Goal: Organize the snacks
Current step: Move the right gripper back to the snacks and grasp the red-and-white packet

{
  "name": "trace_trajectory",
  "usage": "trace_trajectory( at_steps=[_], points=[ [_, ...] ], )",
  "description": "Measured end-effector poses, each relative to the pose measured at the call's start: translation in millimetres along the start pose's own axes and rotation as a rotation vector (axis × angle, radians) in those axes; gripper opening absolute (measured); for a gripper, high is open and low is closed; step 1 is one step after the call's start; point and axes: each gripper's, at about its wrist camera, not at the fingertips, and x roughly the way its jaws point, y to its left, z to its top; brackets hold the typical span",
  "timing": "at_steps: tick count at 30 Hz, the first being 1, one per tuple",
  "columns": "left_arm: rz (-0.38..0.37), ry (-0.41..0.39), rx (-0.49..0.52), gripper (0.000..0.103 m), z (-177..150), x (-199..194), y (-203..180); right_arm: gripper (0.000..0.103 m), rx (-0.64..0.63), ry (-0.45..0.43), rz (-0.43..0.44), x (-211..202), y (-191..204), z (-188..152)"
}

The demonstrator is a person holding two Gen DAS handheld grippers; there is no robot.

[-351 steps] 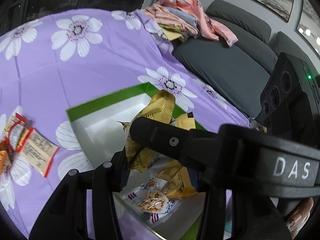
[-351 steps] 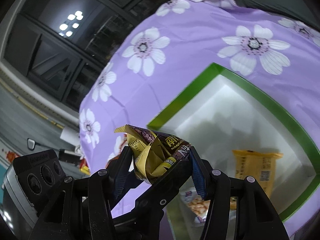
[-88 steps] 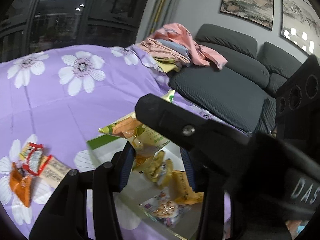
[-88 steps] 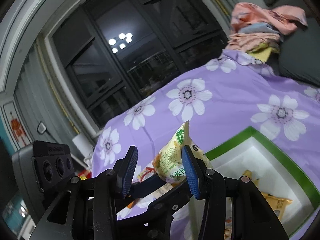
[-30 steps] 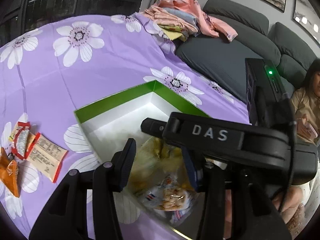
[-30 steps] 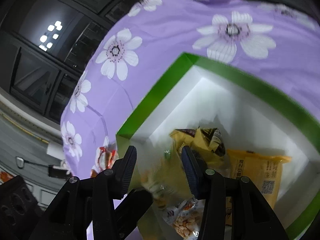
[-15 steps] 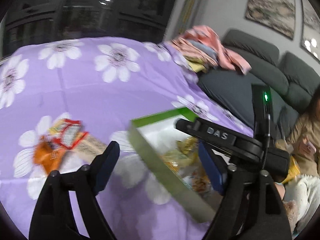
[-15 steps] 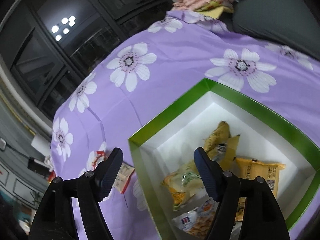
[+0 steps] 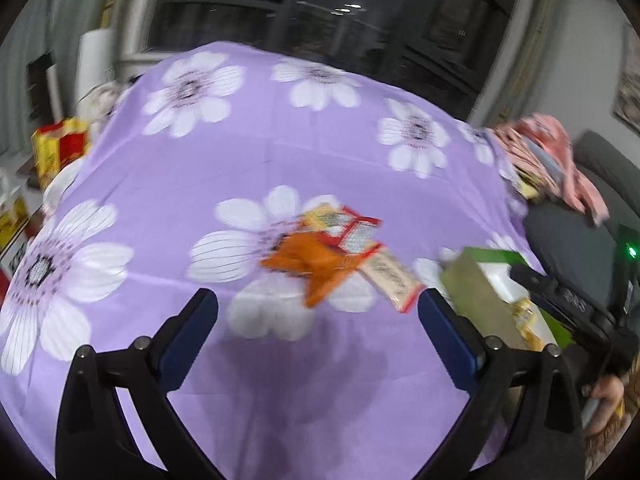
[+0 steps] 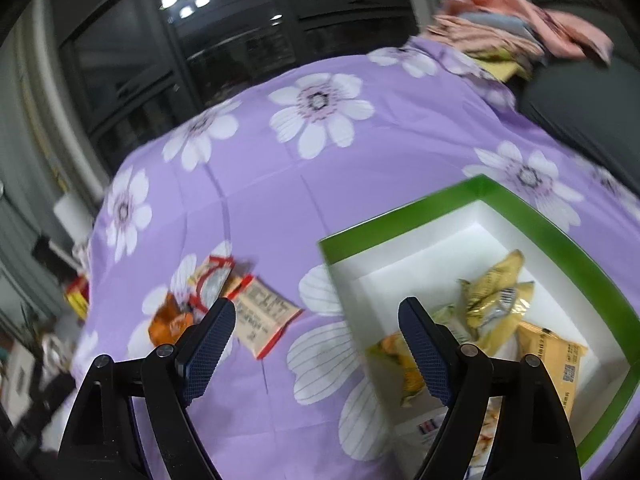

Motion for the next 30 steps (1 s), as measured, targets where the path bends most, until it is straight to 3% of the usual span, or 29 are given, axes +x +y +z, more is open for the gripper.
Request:
trace_trajectory(
  at_steps=[6, 8, 12, 16, 24, 30],
  points=[
    [0.069, 0.057, -0.076, 0.101, 3.4, 8.3, 23.6, 0.084, -0.146, 0.027, -0.028, 8.8, 36.8, -15.7],
    [0.084, 0.054, -0.091, 0.101, 2.2, 7.1, 29.8, 0.084, -0.175, 0.075, -0.015, 13.0, 47.6, -17.7],
    [0.135, 0.079, -0.117, 0.101, 3.8, 12.0, 42.0, 0.084, -0.164, 0.181, 0.089, 25.9, 72.3, -0.6],
    [0.171, 0.088, -0.162, 0.101, 7.6, 11.1, 56.9, 0.084, -0.143, 0.266, 0.103, 54.9, 104.7, 24.1],
    [0.209, 0.116, -0.197, 0.101, 11.1, 12.3, 74.0, 0.084, -0.282, 0.452, -0.038, 156.5, 168.5, 36.1],
    [0.199, 0.135, -0.205, 0.101, 14.7, 14.8, 79.9, 0.084, -0.228, 0.536, -0.11, 214.2, 160.3, 32.8]
  ],
)
